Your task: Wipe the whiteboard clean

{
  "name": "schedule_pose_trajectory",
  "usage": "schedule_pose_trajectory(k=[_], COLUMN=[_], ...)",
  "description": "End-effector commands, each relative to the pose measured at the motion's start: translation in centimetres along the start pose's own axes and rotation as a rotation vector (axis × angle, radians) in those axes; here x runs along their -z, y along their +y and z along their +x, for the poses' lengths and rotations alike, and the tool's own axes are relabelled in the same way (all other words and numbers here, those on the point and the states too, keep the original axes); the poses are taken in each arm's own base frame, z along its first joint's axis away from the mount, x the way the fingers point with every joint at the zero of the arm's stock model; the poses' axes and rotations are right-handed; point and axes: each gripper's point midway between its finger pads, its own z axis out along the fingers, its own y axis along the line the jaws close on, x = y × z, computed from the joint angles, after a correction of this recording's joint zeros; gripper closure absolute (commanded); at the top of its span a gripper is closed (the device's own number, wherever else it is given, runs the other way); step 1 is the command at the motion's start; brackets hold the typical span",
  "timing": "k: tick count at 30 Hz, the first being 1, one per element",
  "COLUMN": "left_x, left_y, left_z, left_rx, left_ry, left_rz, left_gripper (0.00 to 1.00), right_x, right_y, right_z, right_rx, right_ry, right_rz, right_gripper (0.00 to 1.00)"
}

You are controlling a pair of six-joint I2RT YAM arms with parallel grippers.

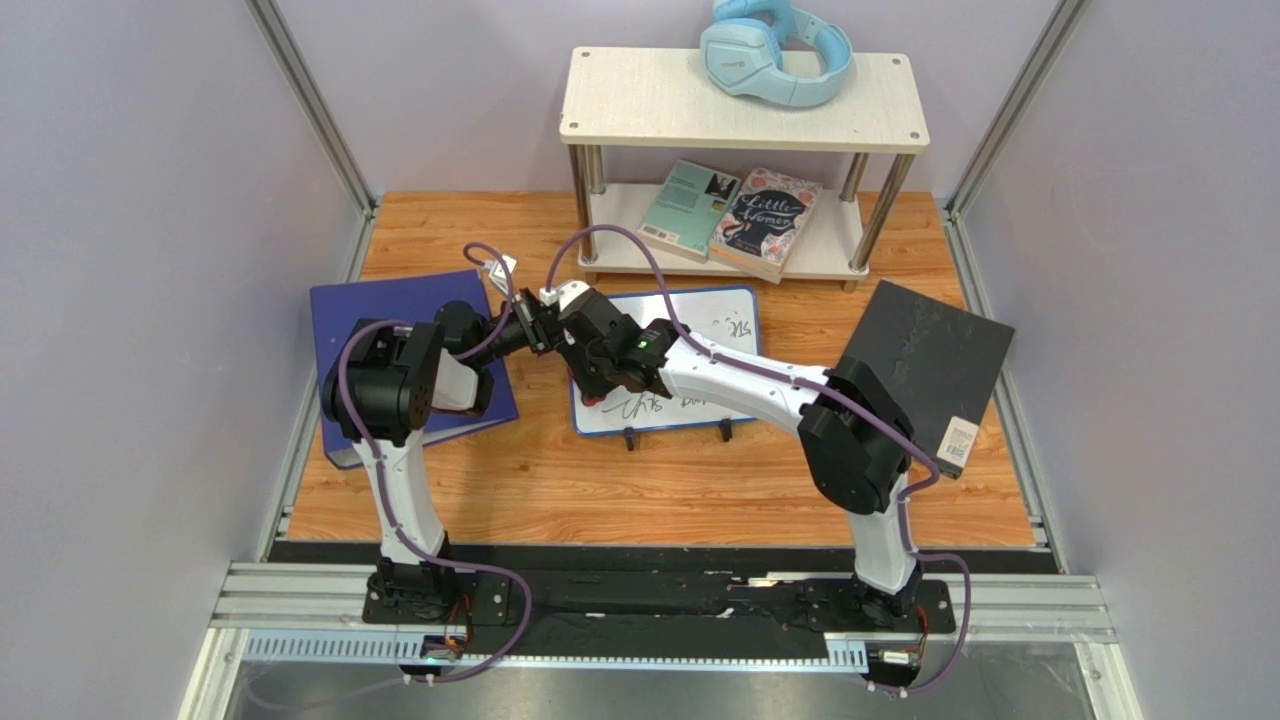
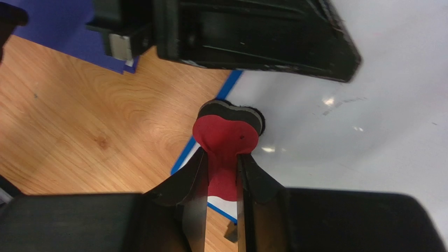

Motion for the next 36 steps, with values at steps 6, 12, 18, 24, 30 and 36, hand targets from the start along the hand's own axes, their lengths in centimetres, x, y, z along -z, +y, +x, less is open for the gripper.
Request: schedule_pose_trajectory(k=[6,12,18,24,30,36], left_x=[-0.4,-0.4,-0.3,-0.3,-0.3,-0.3], left_y=[-1.6,-1.7,-1.7,-1.7,-1.7,-1.7], left_z=[0.0,0.0,0.0,0.0,0.0,0.0], left_rx=[-0.147,-0.15,-0.152,-0.153,-0.153,-0.153], left_ry=[-0.007,-0.008,-0.009,-0.008,-0.008,-0.009], left_rz=[0.083,0.084,0.083,0.085,0.085,0.084], left_gripper=[1.0,1.0,1.0,1.0,1.0,1.0], right_x=[-3.0,-0.7,0.8,1.6,2.8,4.4], right_y=[-6.2,-13.2,-18.5,-22.9,-25.6,-27.1], right_z=[2.5,2.0,2.6,4.8,6.5,7.4], right_rx=[-0.182,-0.271,-0.364,-0.477,-0.537,-0.587], right_ry=[0.017,-0.038,-0.042,-0.018,-0.008,-0.019], right_rz=[0.161,0.3,0.384,0.454,0.502,0.538], right_gripper=[1.0,1.0,1.0,1.0,1.0,1.0])
